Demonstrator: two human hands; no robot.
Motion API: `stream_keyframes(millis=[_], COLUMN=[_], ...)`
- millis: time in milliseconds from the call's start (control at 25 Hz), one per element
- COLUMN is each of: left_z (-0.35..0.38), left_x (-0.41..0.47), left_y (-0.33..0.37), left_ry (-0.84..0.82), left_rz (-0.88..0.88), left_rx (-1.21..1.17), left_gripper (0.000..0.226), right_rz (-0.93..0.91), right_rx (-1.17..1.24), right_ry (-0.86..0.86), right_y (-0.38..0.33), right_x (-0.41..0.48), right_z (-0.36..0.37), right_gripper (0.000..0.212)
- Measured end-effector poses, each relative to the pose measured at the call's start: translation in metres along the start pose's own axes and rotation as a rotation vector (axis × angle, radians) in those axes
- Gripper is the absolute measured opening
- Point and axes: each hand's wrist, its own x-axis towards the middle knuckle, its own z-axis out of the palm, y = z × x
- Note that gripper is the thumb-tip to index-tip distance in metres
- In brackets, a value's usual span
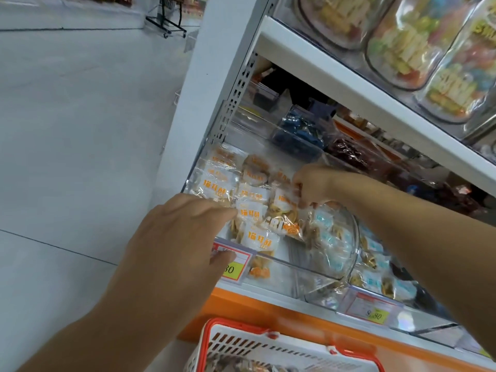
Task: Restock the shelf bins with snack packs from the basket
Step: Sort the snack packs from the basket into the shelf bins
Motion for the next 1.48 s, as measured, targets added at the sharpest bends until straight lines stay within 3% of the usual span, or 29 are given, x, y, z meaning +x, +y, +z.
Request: stream_keyframes(millis=[200,360,480,760,840,960,1040,1080,1160,1280,1400,1480], left_z=[-0.002,-0.001,-0.003,-0.007,-0.012,-0.017,-0.001,0.013,0.047,0.104,0.151,0.173], left_x=[0.000,0.000,-0.001,-0.003,-0.006,-0.017,-0.035,-0.047,-0.078,-0.123,-0.162,-0.185], left_y=[0.004,0.004,0.007,0.008,0.012,0.034,0.056,0.067,0.085,0.092,0.083,0.087], left_ry=[0.035,0.117,0.153,0.174,0.170,0.197,0.109,0.016,-0.283,-0.734,-0.857,-0.894], left_rz=[-0.008,0.026,0.028,0.055,0.036,0.095,0.175,0.209,0.208,0.114,-0.033,-0.134], left_rx=[-0.005,-0.009,-0.025,-0.014,-0.040,-0.084,-0.161,-0.165,-0.131,-0.070,-0.060,-0.065], left_gripper=[0.042,0.046,0.045,0.047,0.041,0.034,0.034,0.033,0.035,0.047,0.043,0.035], right_rz=[-0.022,-0.060,-0.070,-0.105,-0.113,-0.180,-0.241,-0.252,-0.175,0.183,0.396,0.385], right_rx=[0.016,-0.069,-0.186,-0.163,-0.007,0.484,0.853,0.958,1.074,1.093,0.952,0.942], right_ry=[0.013,-0.059,-0.022,0.041,0.183,0.726,1.030,1.095,1.033,0.596,0.113,-0.104], right_y=[-0.003,-0.007,-0.008,-0.004,0.000,0.011,0.006,0.000,-0.010,-0.006,0.003,-0.004], right_x=[0.001,-0.007,-0.001,-0.015,-0.036,-0.104,-0.164,-0.187,-0.211,-0.207,-0.200,-0.207], right_z=[0.002,0.004,0.016,0.012,0.006,0.015,0.058,0.090,0.168,0.300,0.409,0.441], right_gripper=[0.023,0.070,0.091,0.085,0.072,0.036,0.015,0.013,0.012,0.015,0.016,0.032])
